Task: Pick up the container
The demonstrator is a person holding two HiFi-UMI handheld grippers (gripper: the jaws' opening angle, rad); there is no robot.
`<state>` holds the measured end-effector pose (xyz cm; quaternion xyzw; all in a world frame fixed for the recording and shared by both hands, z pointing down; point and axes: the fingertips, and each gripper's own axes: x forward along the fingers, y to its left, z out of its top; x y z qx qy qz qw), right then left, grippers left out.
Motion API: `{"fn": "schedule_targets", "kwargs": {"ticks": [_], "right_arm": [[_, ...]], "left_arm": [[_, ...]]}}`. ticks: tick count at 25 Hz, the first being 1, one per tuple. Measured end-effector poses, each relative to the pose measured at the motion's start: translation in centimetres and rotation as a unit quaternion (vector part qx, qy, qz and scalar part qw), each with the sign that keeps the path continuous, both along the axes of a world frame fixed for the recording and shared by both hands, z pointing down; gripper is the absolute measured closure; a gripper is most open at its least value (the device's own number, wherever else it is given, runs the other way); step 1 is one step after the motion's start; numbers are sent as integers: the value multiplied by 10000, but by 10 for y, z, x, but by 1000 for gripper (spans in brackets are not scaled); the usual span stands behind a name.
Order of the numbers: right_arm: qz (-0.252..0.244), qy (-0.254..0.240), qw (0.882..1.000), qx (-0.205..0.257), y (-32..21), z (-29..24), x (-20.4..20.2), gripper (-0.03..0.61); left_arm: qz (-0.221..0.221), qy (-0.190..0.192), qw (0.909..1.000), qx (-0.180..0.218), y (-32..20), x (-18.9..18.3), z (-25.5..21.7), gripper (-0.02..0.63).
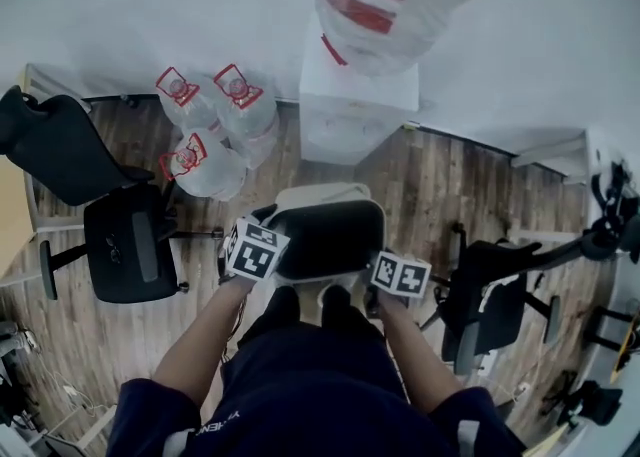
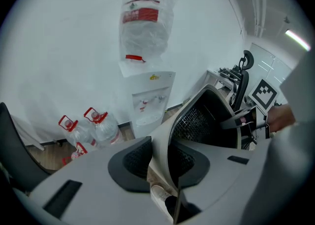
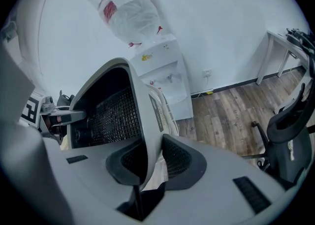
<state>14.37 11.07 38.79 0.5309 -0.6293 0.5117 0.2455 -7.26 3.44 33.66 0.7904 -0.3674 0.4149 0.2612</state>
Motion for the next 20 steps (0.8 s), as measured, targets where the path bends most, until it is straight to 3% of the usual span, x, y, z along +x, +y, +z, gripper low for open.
{"fn": "schedule_targets", "kwargs": {"ticks": [20], "right_arm": [[399,-41,9987,325,15,-51,0,494]], "left_arm": [[383,191,9989,213,4,8,-57,512]]}}
